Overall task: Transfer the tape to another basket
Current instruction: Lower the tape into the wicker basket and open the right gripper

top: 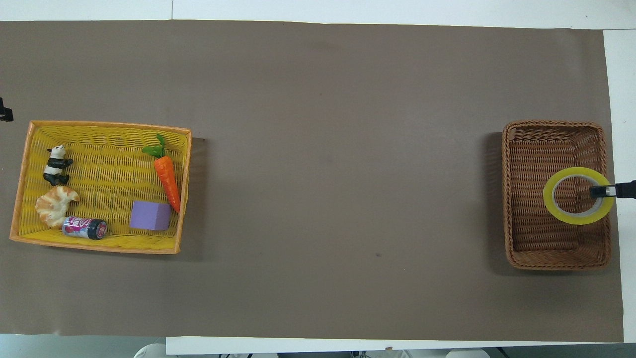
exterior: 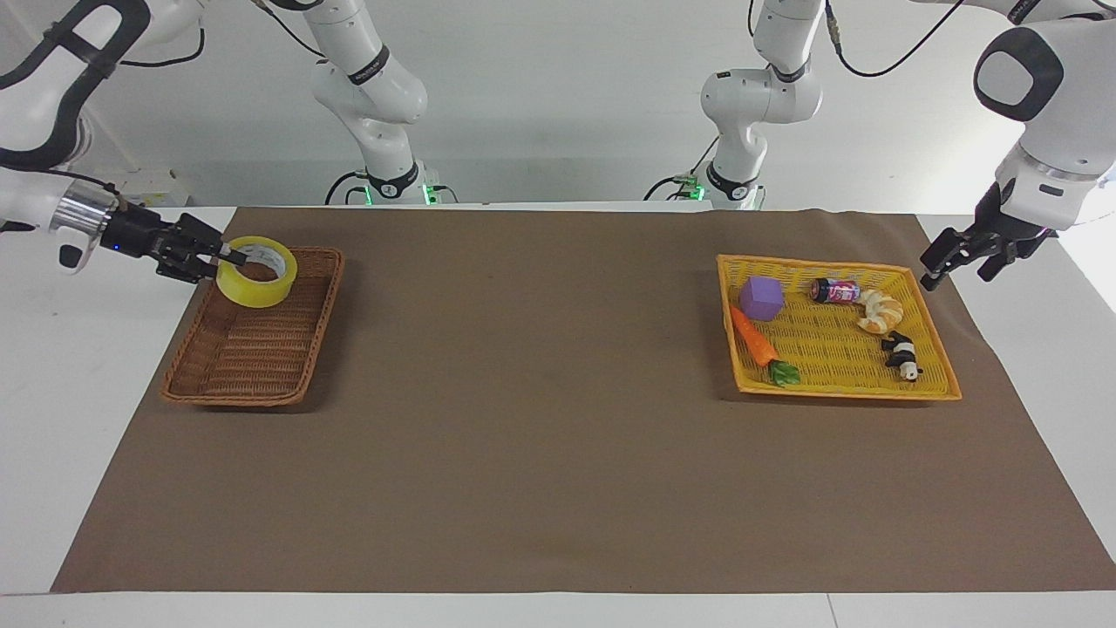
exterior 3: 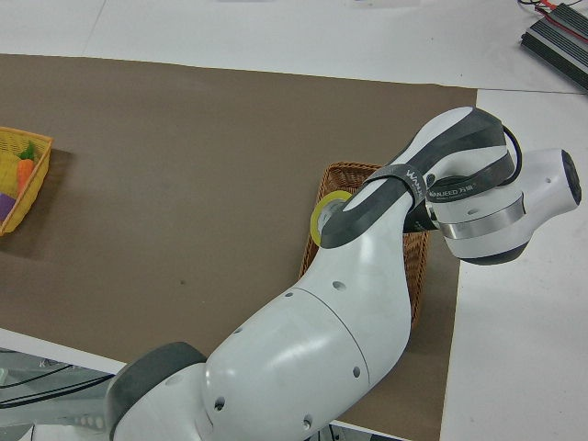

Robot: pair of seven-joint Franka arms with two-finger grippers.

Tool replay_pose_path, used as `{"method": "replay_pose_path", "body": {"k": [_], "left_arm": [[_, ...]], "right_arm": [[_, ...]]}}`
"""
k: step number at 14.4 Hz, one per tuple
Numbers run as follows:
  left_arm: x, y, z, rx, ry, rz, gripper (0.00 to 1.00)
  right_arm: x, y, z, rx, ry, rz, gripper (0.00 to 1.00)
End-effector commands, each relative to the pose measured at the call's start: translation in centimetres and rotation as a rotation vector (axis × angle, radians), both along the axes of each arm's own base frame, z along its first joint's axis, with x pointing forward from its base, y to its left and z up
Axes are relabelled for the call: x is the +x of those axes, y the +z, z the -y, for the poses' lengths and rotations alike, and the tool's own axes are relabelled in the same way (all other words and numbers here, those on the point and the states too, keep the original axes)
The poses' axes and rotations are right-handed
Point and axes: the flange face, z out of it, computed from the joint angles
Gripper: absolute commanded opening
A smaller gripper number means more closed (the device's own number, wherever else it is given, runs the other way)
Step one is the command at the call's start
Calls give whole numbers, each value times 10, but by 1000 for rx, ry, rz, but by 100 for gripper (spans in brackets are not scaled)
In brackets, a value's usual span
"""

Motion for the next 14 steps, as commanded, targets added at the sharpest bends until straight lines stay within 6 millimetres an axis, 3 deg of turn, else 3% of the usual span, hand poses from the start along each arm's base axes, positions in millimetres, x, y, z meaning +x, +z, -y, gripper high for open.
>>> {"method": "replay_pose_path", "body": {"k": [1, 3, 6, 13, 14], "left_arm": [[-7, 10, -37, 18, 47, -46, 100], [-5, 24, -30, 19, 19, -47, 100], [1, 29, -11, 20, -12, -64, 100], [-1, 15, 21, 4, -80, -84, 100], [-3, 14, 20, 3, -76, -99, 100]], "right_arm": [[10, -36, 10, -19, 30, -9, 0], [7, -54, 7, -44, 23, -1, 0], [-1, -69, 6, -69, 30, -5, 0], [-12, -84, 3, -102, 51, 1, 1], [-11, -84, 3, -104, 52, 1, 7]]}}
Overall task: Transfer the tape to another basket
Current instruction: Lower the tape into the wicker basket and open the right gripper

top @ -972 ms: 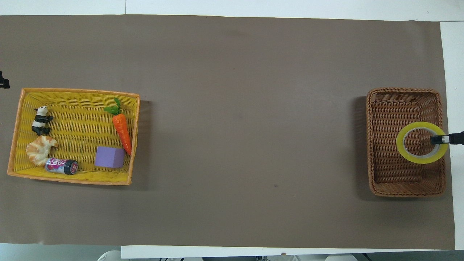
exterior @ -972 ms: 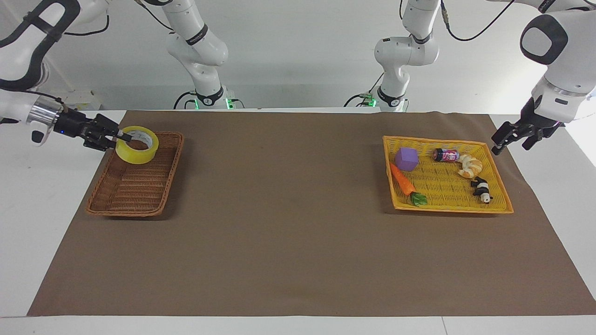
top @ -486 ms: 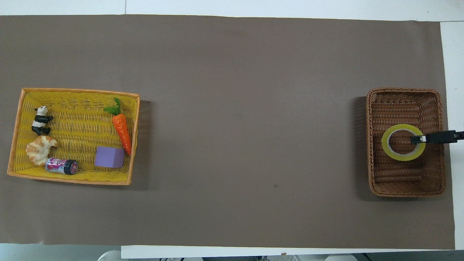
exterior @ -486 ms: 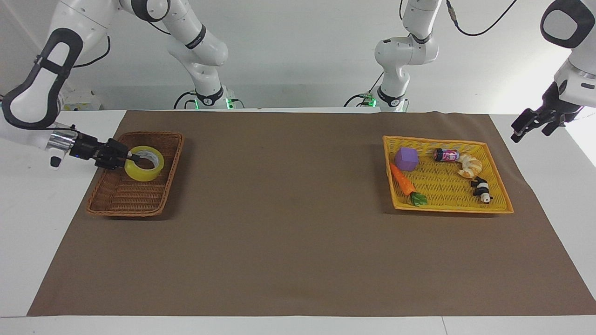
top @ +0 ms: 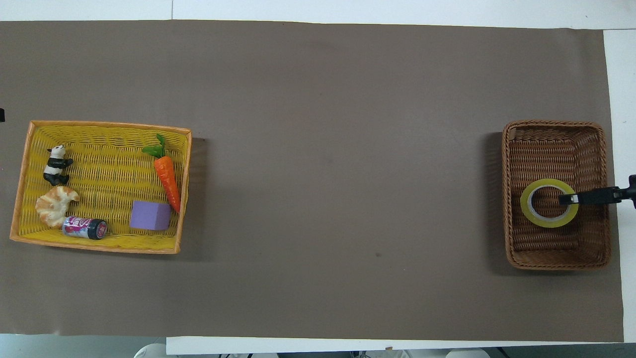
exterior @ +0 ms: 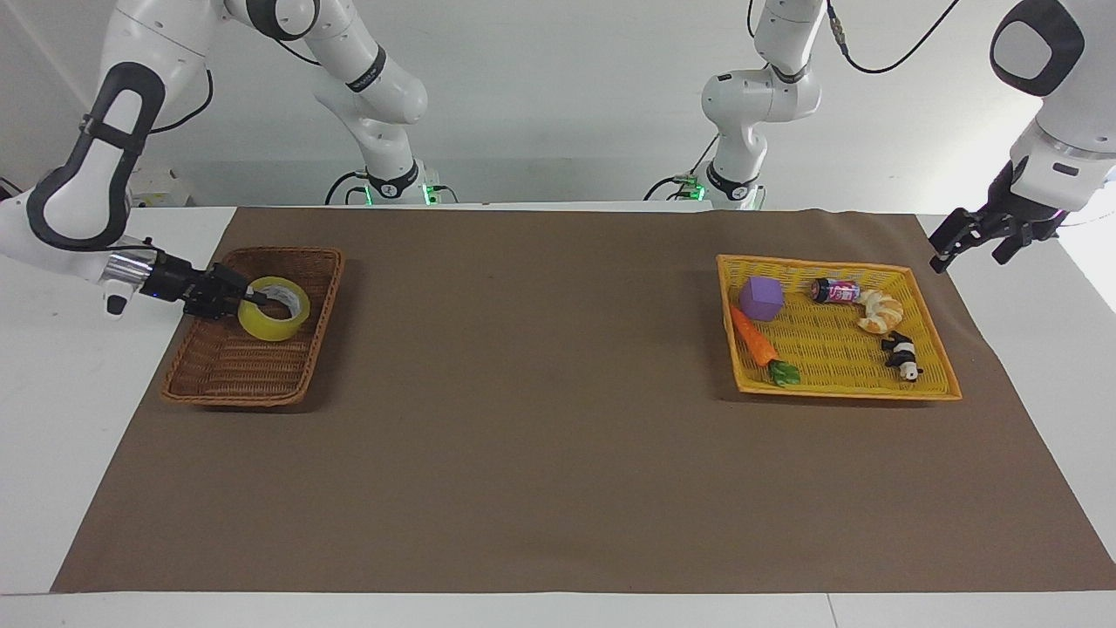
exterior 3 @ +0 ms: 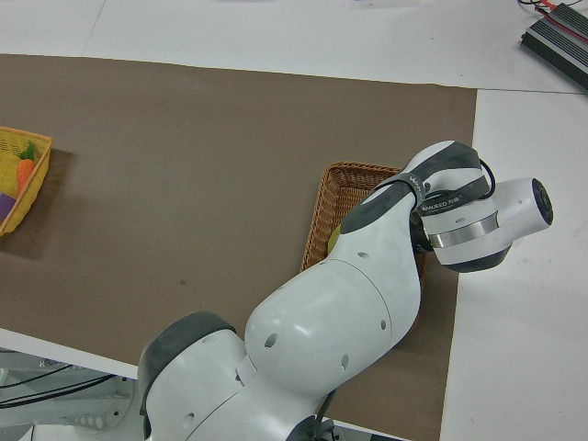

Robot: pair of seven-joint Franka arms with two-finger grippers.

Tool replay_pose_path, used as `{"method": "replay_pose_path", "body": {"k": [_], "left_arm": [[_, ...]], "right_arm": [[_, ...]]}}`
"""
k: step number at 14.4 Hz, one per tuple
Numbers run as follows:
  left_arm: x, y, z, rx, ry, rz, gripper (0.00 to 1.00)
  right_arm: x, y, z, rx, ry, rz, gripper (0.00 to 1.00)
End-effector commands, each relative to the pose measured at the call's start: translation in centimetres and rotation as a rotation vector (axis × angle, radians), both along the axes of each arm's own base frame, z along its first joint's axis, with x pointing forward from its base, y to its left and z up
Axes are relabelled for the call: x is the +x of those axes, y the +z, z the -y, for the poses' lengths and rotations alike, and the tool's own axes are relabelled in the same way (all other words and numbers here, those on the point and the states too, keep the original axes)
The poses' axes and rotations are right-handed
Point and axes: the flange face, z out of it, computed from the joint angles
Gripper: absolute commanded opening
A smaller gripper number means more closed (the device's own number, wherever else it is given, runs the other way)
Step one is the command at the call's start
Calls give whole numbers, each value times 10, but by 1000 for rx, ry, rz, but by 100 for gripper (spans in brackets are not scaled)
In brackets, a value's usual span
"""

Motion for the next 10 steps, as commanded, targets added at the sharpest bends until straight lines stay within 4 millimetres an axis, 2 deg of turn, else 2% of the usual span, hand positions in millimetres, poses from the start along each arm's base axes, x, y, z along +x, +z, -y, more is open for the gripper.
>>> {"method": "replay_pose_path", "body": {"k": [1, 2, 4, 6, 8, 10], "left_arm": [[-5, -3, -3, -3, -6, -31, 100], [-6, -2, -6, -3, 0, -26, 100], [-6, -2, -8, -3, 4, -28, 100], [-6, -2, -4, -3, -2, -28, 100], [-6, -2, -3, -3, -6, -28, 100], [-6, -2, -3, -3, -5, -28, 100]], "right_arm": [[-7, 4, -6, -17, 22, 14, 12], [-5, 5, -6, -29, 35, 11, 25], [-1, 9, -4, -52, 52, 13, 99], [8, 16, -5, -84, 76, 30, 100], [23, 35, -7, -149, 136, 49, 100], [29, 60, -3, -218, 168, 75, 100]]}}
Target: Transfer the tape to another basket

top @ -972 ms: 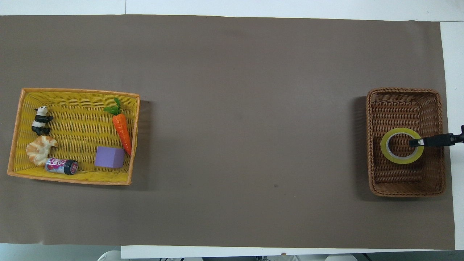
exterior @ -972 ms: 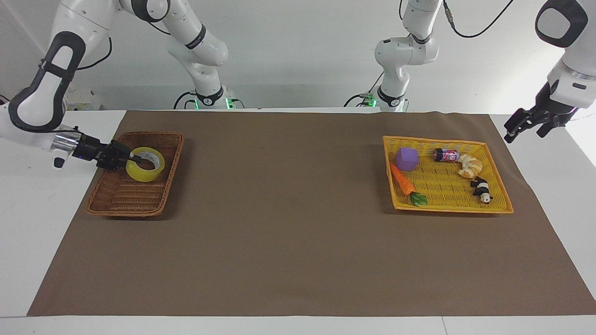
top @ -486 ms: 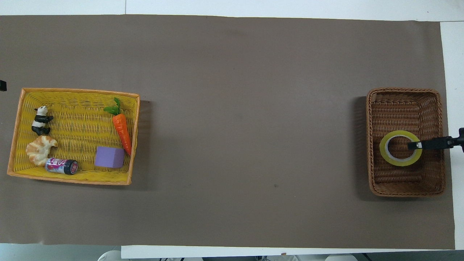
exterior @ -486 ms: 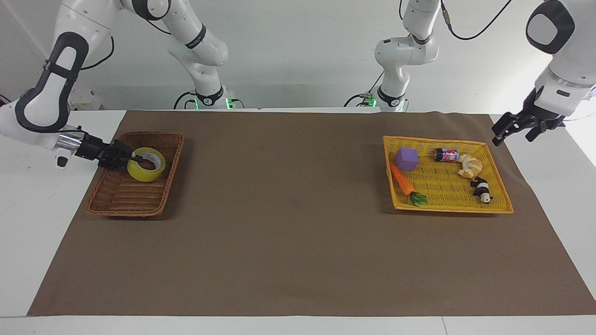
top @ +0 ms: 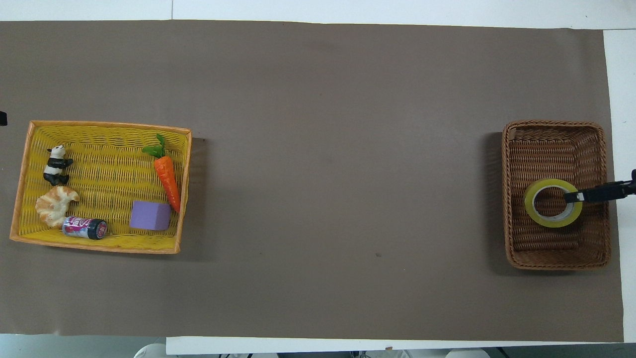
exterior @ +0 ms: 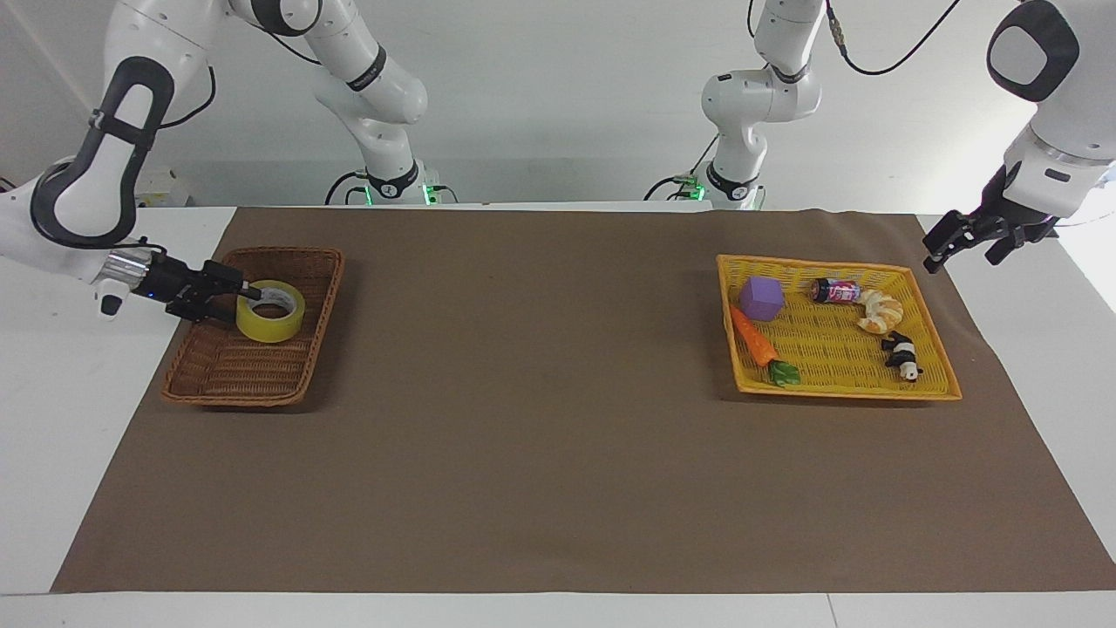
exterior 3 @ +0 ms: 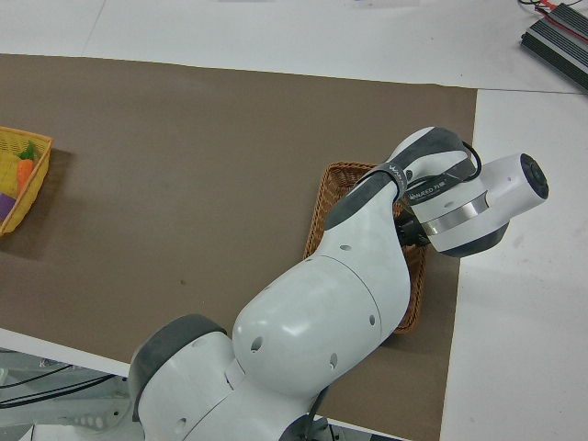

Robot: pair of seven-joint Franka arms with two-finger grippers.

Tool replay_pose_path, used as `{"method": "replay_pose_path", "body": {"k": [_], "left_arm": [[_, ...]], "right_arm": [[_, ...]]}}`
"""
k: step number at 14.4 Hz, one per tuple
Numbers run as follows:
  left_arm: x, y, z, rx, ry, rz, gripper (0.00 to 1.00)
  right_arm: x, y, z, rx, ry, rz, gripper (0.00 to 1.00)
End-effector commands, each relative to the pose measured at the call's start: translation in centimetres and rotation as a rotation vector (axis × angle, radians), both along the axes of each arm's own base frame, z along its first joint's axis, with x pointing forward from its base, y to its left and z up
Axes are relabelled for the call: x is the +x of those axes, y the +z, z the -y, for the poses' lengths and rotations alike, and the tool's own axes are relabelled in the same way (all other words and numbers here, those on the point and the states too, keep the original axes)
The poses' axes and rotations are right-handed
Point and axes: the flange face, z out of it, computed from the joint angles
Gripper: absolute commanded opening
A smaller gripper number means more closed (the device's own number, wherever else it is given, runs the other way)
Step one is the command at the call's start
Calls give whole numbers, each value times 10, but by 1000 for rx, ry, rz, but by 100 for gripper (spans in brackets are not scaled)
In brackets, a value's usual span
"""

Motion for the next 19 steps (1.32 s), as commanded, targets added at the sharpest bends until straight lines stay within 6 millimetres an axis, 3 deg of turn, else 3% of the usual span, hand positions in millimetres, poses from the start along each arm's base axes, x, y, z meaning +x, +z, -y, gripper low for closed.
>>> {"method": "replay_pose_path", "body": {"k": [1, 6, 10, 16, 18, 19], "left_arm": [[-5, 0, -1, -3, -10, -14, 100], [-5, 0, -1, -3, -10, -14, 100], [-5, 0, -1, -3, -10, -14, 100], [-5, 0, -1, -3, -10, -13, 100], [-5, 0, -1, -3, -10, -13, 100], [-5, 0, -1, -3, -8, -14, 100]], "right_arm": [[8, 40, -3, -88, 62, 55, 100], [26, 102, -35, -245, 177, 116, 100], [49, 158, -102, -407, 92, 61, 100], [30, 266, -205, -621, -132, -109, 100], [26, 275, -211, -646, -130, -128, 100], [28, 275, -225, -663, -102, -114, 100]]}}
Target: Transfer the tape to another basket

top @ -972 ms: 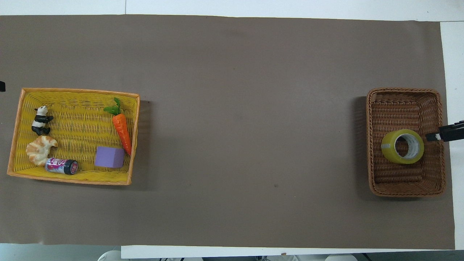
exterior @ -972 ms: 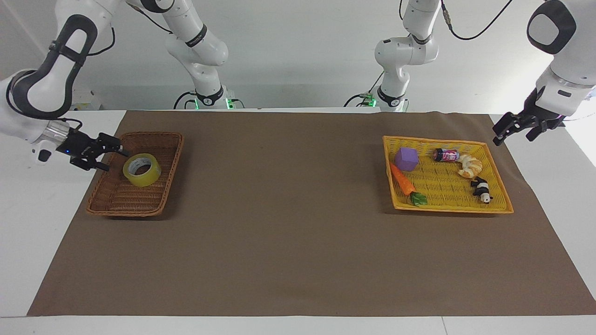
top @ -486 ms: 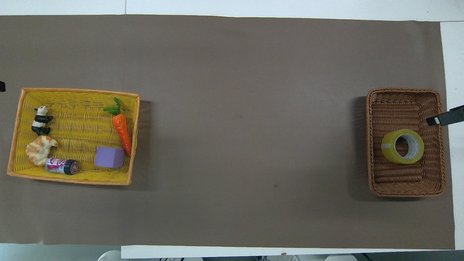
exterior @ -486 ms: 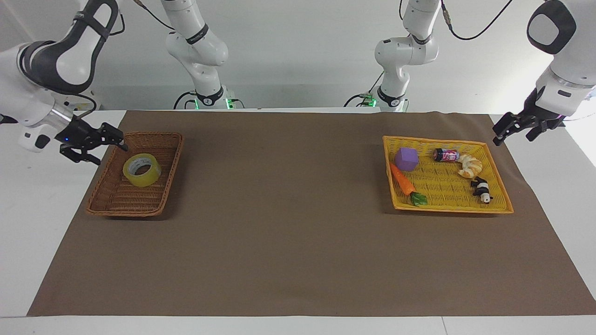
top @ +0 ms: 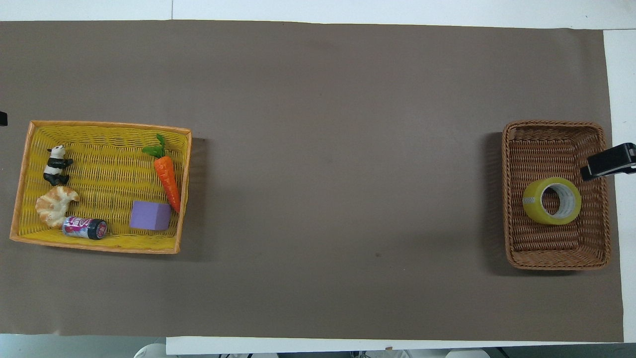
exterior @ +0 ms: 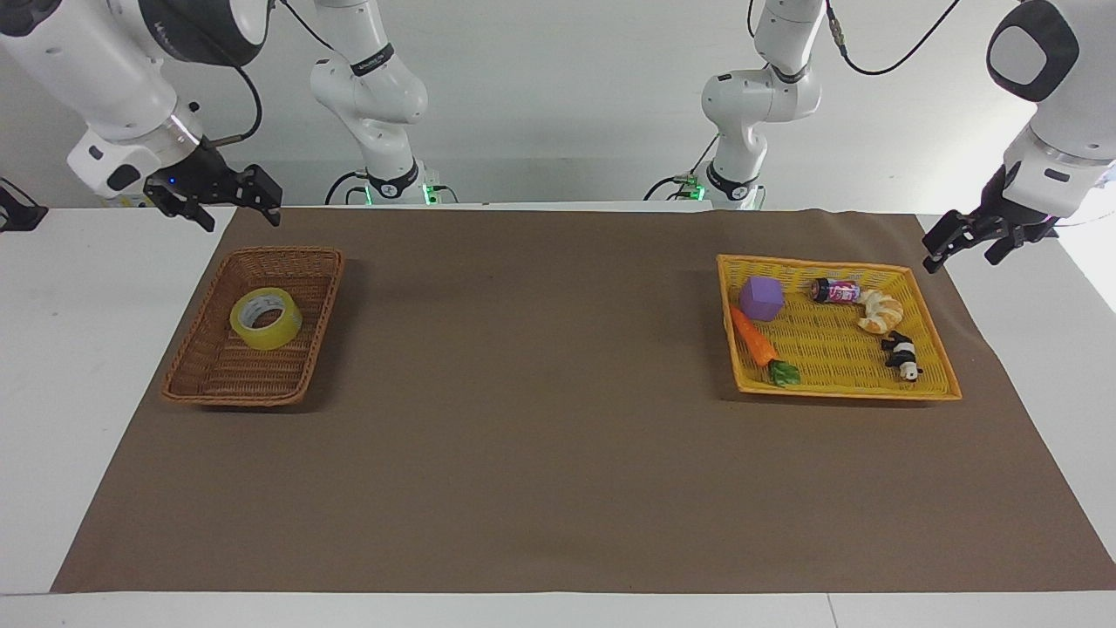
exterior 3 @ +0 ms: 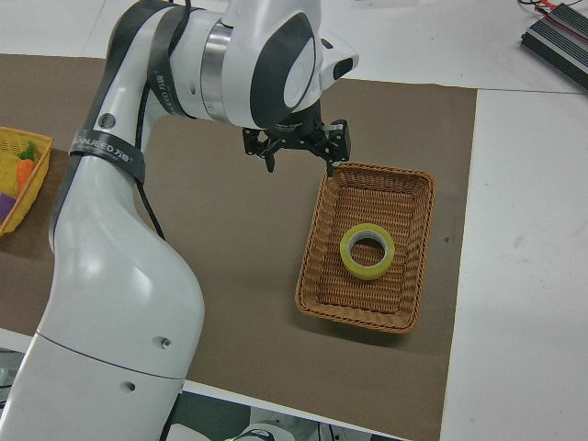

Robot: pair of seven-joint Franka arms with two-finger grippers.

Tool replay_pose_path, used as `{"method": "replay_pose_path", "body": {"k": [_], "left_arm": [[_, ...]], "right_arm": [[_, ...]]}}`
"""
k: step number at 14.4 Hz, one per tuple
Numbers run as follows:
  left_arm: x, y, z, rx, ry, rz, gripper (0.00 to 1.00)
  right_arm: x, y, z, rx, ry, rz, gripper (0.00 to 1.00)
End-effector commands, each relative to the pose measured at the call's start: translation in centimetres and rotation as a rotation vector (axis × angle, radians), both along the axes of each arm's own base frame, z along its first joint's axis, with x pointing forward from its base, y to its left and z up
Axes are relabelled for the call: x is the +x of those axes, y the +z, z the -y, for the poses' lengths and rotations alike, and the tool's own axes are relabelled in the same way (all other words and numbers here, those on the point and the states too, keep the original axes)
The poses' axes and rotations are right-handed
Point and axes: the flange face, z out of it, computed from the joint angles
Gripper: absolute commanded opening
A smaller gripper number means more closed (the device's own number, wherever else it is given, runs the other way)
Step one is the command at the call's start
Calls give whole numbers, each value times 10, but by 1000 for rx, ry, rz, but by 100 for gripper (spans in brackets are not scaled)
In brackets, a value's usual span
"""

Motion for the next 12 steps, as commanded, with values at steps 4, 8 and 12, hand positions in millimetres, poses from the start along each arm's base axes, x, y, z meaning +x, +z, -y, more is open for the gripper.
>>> {"method": "replay_pose_path", "body": {"k": [4, 8, 12], "left_arm": [[-5, 0, -1, -3, -10, -13, 100], [-5, 0, -1, -3, -8, -13, 100], [-5, 0, -1, -3, -10, -13, 100]], "right_arm": [[7, -4, 7, -36, -26, 0, 100], [10, -12, 5, -46, -99, -4, 100], [17, -5, 24, -38, -139, -5, 100]]}}
